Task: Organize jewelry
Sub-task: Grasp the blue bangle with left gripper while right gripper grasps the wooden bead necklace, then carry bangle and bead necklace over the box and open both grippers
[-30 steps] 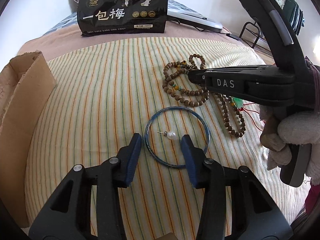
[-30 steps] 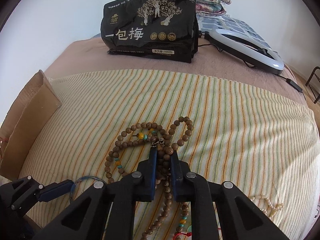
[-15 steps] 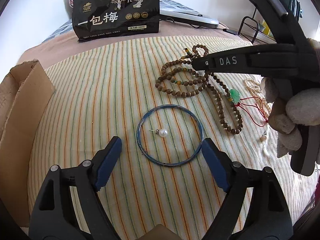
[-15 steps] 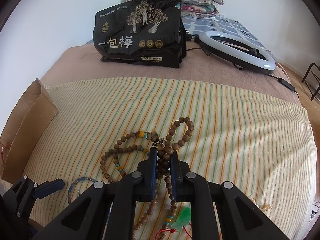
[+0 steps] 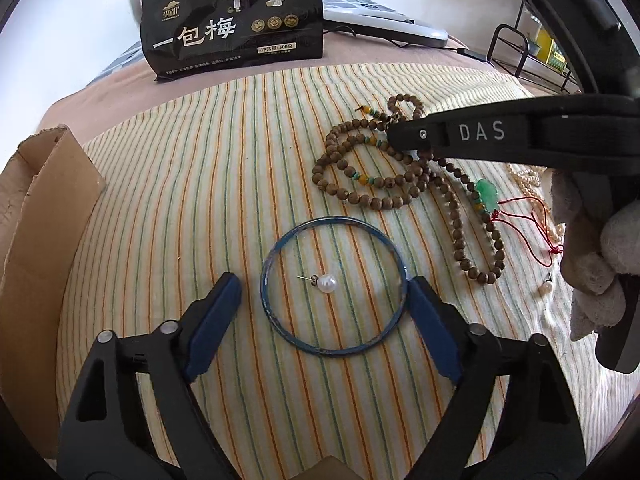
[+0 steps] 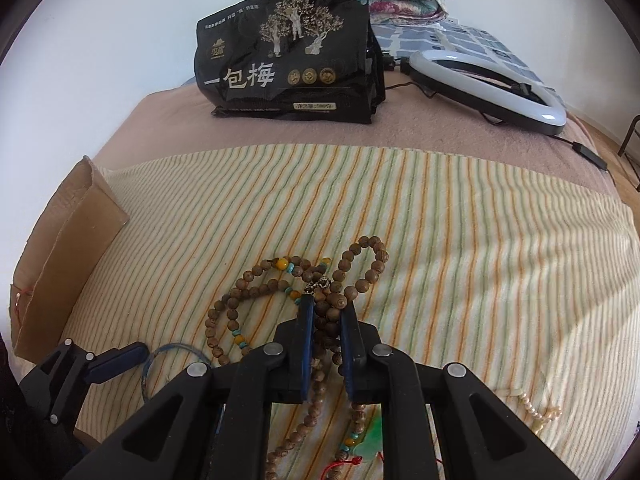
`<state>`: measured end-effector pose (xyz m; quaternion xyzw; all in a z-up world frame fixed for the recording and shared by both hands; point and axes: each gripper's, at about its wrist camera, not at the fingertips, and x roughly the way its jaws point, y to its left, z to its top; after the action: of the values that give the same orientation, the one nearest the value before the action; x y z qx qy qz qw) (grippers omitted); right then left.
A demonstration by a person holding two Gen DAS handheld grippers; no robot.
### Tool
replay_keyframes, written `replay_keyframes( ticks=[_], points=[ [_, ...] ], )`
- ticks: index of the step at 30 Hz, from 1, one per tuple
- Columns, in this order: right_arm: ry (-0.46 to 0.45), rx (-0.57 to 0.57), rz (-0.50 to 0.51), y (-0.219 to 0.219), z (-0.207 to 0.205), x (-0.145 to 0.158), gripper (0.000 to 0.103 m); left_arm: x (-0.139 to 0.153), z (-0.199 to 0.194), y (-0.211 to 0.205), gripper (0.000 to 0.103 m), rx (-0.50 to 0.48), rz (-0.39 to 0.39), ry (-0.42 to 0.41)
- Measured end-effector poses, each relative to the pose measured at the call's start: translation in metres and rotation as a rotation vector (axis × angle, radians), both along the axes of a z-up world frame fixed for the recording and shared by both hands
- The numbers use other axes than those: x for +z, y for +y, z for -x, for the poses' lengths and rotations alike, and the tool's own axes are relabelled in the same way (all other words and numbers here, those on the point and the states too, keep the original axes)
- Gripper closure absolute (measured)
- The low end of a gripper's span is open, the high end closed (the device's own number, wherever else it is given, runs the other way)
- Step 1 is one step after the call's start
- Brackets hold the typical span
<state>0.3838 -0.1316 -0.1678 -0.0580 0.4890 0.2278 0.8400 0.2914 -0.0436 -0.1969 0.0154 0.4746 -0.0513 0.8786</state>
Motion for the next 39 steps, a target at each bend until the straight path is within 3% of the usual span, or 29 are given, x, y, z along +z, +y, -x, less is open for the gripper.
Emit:
replay_keyframes(
  ticks=[4,5,8,10,14,15,39],
  points=[
    [0.045,0.014,-0.019,0.001,-0.001,-0.003,0.053,0.002,-0.001,0.003,0.029,-0.005,0.020,0.000],
    [0.048,0.023,-0.012,0.003,0.000,-0.006,0.053,0.002,-0.001,0.003,0.029,-0.006,0.022,0.000],
    [0.020,0.016,0.045,0.008,0.002,-0.009,0.067,0.003,-0.002,0.003,0.030,-0.005,0.021,-0.005],
    [0.016,0.013,0.051,0.007,0.001,-0.007,0.090,0.003,-0.002,0.003,0.030,-0.005,0.023,-0.007],
    [0.012,0.007,0.045,0.006,0.001,-0.003,0.094,0.005,0.000,0.003,0.030,-0.006,0.028,-0.008],
    [0.006,0.009,0.044,0.007,0.002,-0.001,0.099,0.006,0.000,0.004,0.030,-0.003,0.031,-0.010],
    [-0.198,-0.002,-0.072,0.008,0.053,0.117,0.099,0.089,0.049,0.029,0.030,-0.010,0.053,-0.189]
  ],
)
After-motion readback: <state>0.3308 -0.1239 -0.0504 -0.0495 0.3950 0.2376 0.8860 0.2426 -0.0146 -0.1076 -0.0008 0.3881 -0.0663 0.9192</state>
